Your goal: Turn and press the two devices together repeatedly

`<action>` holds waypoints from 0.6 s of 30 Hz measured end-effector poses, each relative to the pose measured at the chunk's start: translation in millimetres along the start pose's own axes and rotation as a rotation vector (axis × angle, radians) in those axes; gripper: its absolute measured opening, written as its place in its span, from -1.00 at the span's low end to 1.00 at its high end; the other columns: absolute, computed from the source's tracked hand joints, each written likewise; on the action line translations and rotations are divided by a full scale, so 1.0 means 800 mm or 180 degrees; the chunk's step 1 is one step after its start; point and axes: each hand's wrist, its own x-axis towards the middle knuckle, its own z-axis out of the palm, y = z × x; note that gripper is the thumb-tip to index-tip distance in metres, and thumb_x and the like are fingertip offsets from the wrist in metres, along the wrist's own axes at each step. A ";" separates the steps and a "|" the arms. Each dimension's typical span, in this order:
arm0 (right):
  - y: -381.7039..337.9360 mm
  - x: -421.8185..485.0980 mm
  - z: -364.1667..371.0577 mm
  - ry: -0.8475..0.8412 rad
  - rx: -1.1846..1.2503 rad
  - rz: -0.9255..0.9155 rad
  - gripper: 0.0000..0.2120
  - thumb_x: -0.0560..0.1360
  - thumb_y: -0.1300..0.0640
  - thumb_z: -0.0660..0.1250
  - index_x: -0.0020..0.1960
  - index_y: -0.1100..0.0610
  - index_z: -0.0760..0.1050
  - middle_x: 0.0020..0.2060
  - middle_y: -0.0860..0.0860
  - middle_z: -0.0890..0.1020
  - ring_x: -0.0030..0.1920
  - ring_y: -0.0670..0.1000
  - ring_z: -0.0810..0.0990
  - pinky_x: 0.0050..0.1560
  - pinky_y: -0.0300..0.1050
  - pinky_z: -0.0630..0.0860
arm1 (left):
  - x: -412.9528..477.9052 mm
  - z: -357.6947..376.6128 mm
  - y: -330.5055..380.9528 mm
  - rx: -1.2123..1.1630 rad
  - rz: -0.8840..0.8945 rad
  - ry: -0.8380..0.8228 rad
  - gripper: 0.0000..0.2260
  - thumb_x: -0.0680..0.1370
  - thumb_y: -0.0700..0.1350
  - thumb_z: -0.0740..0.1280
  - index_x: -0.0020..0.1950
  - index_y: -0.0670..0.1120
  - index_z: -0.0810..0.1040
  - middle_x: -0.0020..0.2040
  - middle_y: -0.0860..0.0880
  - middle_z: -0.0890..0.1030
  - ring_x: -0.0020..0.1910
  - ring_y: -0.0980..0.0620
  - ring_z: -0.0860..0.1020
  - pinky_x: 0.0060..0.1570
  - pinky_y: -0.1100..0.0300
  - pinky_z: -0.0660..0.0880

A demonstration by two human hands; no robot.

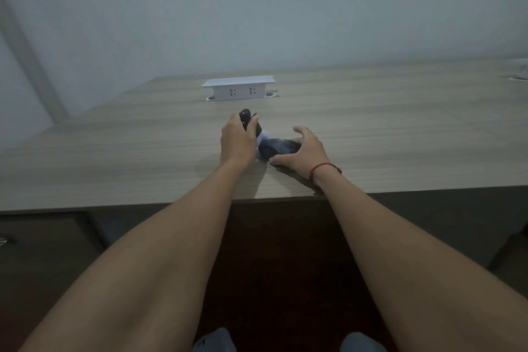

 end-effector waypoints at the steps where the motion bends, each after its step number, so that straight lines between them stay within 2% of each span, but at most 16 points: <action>1: 0.000 0.000 0.001 0.0007 -0.0026 0.0006 -0.10 0.24 0.11 0.59 0.46 0.04 0.20 0.33 0.06 0.44 0.25 0.04 0.43 0.05 -0.15 0.41 | -0.002 0.001 0.001 -0.0052 -0.0011 -0.0018 -0.70 0.62 0.01 0.24 0.13 -0.23 0.50 0.05 -0.19 0.58 0.00 -0.09 0.54 0.06 -0.01 0.54; 3: -0.001 0.001 0.001 0.0018 -0.0040 -0.0009 -0.10 0.23 0.07 0.59 0.45 0.03 0.21 0.33 0.07 0.44 0.27 0.06 0.43 0.07 -0.14 0.40 | -0.003 0.002 -0.001 0.0048 -0.0057 -0.0143 -0.70 0.62 0.02 0.23 0.14 -0.22 0.49 0.07 -0.18 0.58 0.01 -0.09 0.55 0.06 0.01 0.54; 6: -0.001 -0.002 0.003 0.0038 -0.0080 -0.0079 -0.15 0.25 -0.09 0.56 0.43 0.04 0.27 0.35 0.04 0.44 0.32 0.05 0.41 0.15 -0.09 0.41 | -0.004 0.002 -0.013 0.0310 -0.0187 -0.0230 -0.68 0.62 0.03 0.23 0.19 -0.21 0.48 0.10 -0.18 0.57 0.04 -0.11 0.55 0.06 0.02 0.52; 8: -0.002 -0.003 0.002 0.0078 0.0024 -0.0092 -0.32 0.37 -0.13 0.46 0.40 0.06 0.34 0.33 0.04 0.48 0.28 0.02 0.45 0.14 -0.12 0.43 | -0.003 0.006 -0.014 0.0274 -0.0184 -0.0186 -0.68 0.62 0.03 0.24 0.16 -0.21 0.48 0.08 -0.18 0.58 0.03 -0.14 0.57 0.07 -0.02 0.54; 11: -0.003 0.001 0.000 0.0093 0.0099 -0.0080 -0.57 0.48 0.00 0.35 0.31 0.10 0.48 0.23 0.03 0.58 0.20 -0.03 0.53 0.19 -0.12 0.48 | -0.003 0.009 -0.007 0.0246 -0.0288 -0.0105 -0.67 0.60 0.05 0.25 0.14 -0.21 0.49 0.08 -0.21 0.59 0.04 -0.19 0.59 0.08 -0.09 0.56; 14: -0.001 0.003 0.002 0.0183 -0.0091 -0.0190 -0.65 0.48 0.00 0.36 0.21 0.11 0.57 0.14 0.00 0.65 0.15 -0.03 0.59 0.20 -0.10 0.50 | -0.003 0.006 -0.007 0.0096 -0.0285 0.0062 -0.70 0.61 0.03 0.25 0.10 -0.22 0.51 0.02 -0.15 0.57 0.02 -0.14 0.56 0.07 0.00 0.54; 18: 0.000 0.005 0.011 0.0415 -0.0225 -0.0100 -0.62 0.44 -0.13 0.36 0.16 0.05 0.59 0.08 -0.03 0.67 0.08 -0.02 0.61 0.12 0.00 0.56 | -0.008 0.001 -0.003 -0.0208 -0.0138 0.0499 -0.71 0.63 0.02 0.21 0.12 -0.20 0.50 -0.02 -0.07 0.50 -0.02 0.01 0.49 -0.04 0.16 0.42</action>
